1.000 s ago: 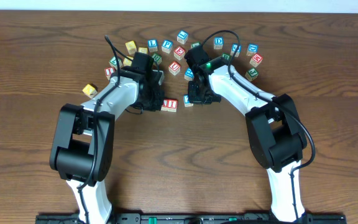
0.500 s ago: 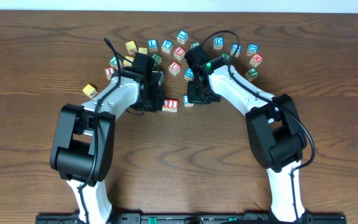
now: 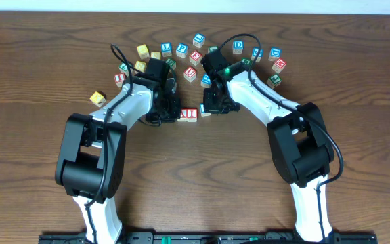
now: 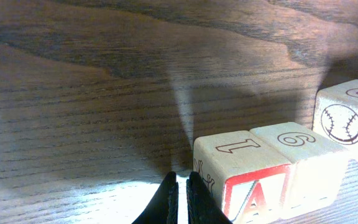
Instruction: Spell out AI2
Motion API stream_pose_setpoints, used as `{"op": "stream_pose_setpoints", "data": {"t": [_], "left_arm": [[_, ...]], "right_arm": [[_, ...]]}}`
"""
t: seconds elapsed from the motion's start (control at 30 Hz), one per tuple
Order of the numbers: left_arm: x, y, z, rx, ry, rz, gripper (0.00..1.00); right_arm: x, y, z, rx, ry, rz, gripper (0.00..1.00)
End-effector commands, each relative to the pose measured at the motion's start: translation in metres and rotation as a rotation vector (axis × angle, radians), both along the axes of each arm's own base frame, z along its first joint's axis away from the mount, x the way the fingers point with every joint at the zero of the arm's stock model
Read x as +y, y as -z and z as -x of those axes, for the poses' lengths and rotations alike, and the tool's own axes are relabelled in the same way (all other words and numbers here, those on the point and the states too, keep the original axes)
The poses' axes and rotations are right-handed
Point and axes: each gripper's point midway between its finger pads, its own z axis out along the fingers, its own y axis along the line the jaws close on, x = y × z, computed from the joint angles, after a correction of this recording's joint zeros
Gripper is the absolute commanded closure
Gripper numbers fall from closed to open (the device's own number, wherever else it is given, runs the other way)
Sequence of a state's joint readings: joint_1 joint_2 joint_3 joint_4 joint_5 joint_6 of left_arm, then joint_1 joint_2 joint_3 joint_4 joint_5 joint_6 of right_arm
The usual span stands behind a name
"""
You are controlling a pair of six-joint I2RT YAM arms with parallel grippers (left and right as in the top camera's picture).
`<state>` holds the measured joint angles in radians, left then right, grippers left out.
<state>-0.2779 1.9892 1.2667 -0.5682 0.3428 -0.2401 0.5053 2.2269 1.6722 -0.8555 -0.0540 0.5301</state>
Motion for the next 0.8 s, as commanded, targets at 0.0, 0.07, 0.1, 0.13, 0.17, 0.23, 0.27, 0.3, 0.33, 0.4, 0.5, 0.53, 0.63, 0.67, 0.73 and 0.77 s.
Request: {"op": "stream_pose_setpoints", "data": {"t": [0.0,0.07,0.1,0.13,0.17,0.23,0.27,0.3,0.33,0.4,0.5,0.53,0.63,0.67,0.73,0.77], "left_arm": [[-0.007,-0.004,-0.004,0.008,-0.028,0.028,0.93],[-0.013,-0.005,-0.002,0.011,-0.015,0.040,0.93],[-0.014,-0.005,-0.001,0.011,-0.010,0.040,0.93],[-0.017,-0.005,0.000,0.011,-0.003,0.040,0.93],[-0.019,-0.005,0.001,0.010,0.002,0.040,0.93],[-0.022,-0.005,0.001,0.005,0.012,0.038,0.93],[-0.024,-0.005,0.001,0.002,0.015,0.038,0.92],[-0.025,-0.005,0.001,-0.002,0.017,0.038,0.93],[-0.024,-0.005,0.000,-0.005,0.016,0.033,0.93],[-0.021,-0.004,-0.002,-0.014,0.012,0.013,0.93],[-0.017,-0.003,-0.004,-0.024,0.006,-0.004,0.92],[-0.017,-0.003,-0.005,-0.028,0.004,-0.004,0.93],[-0.017,-0.004,-0.008,-0.041,0.006,-0.003,0.93],[-0.015,-0.004,-0.011,-0.052,0.001,-0.016,0.93],[-0.012,-0.003,-0.014,-0.066,-0.004,-0.034,0.93],[-0.011,-0.003,-0.015,-0.072,-0.005,-0.040,0.93]], "right_arm": [[-0.003,-0.004,0.003,0.006,-0.008,-0.005,0.99],[-0.002,-0.004,0.005,0.011,-0.010,-0.003,0.99],[-0.002,-0.003,0.006,0.013,-0.011,-0.001,0.99],[-0.002,-0.003,0.007,0.016,-0.012,0.000,0.99],[-0.002,-0.003,0.007,0.017,-0.013,0.001,0.99],[-0.002,-0.003,0.008,0.021,-0.013,0.001,0.99],[-0.002,-0.003,0.008,0.022,-0.014,-0.001,0.99],[-0.001,-0.003,0.009,0.025,-0.015,-0.004,0.99],[-0.001,-0.003,0.009,0.026,-0.015,-0.005,0.99],[-0.001,-0.003,0.010,0.028,-0.016,-0.005,0.99],[-0.001,-0.004,0.009,0.026,-0.023,-0.005,0.99],[-0.001,-0.004,0.009,0.022,-0.031,-0.006,0.99],[-0.001,-0.009,0.005,0.007,-0.049,-0.009,0.99],[-0.001,-0.017,0.001,-0.008,-0.053,-0.015,0.99],[-0.004,-0.026,-0.003,-0.029,-0.046,-0.010,0.99],[-0.007,-0.033,-0.005,-0.043,-0.041,-0.007,0.99]]}}
